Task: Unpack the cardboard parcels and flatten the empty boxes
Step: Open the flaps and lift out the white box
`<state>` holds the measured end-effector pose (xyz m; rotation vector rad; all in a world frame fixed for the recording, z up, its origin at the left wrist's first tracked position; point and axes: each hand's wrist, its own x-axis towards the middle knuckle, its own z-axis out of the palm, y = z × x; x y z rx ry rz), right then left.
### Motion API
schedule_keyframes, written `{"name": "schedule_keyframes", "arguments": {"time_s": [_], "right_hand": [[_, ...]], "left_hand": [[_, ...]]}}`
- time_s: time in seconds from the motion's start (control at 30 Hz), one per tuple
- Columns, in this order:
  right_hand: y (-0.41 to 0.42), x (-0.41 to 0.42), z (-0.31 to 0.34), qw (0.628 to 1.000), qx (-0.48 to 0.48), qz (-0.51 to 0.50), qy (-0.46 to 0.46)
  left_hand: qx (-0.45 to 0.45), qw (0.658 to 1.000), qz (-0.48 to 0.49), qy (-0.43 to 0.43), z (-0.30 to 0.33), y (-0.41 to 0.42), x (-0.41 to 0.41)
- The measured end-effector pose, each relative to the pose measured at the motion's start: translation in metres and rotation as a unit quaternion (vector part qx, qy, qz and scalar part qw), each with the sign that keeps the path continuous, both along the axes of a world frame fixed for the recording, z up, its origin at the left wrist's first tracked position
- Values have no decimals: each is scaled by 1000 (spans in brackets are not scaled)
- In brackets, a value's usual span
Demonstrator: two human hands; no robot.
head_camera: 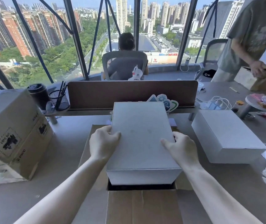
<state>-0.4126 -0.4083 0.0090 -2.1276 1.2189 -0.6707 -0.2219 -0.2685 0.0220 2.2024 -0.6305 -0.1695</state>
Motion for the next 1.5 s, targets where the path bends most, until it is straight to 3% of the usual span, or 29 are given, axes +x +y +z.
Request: {"name": "schedule_keyframes", "arguments": {"time_s": [0.17,0.33,0.67,1.0,1.23,1.5], "right_hand": [[-14,-21,37,998,-45,-22,-28],[-54,-65,45,997,-59,-48,-28],[-234,-186,10,995,-38,-76,-53],[-390,-260,9,998,3,-59,11],[-435,-268,-8,997,51,-55,20],[-445,-268,-5,995,44,-51,69]], "left_hand": [[-68,997,-31,11,35,-20,-10],[-79,994,-74,-2,50,-66,-44],[-58,992,-113,10,29,-230,-154],[-25,994,-96,53,9,-381,-241],[11,993,-101,57,-9,-436,-247],[28,993,-113,33,-30,-451,-246]]}}
